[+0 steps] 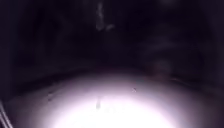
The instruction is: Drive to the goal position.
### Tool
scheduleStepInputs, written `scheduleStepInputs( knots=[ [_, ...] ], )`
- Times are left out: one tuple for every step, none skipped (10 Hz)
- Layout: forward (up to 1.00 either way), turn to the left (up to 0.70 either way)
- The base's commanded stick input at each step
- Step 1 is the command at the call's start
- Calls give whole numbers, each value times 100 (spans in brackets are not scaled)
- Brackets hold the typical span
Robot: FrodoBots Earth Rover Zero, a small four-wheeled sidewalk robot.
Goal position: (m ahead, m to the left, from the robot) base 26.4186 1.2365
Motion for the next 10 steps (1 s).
scheduleStepInputs(
  knots=[
    [100,0],
    [100,0],
    [100,0],
    [100,0],
    [100,0],
    [100,0],
    [100,0],
    [100,0],
    [100,0],
    [100,0]
  ],
)
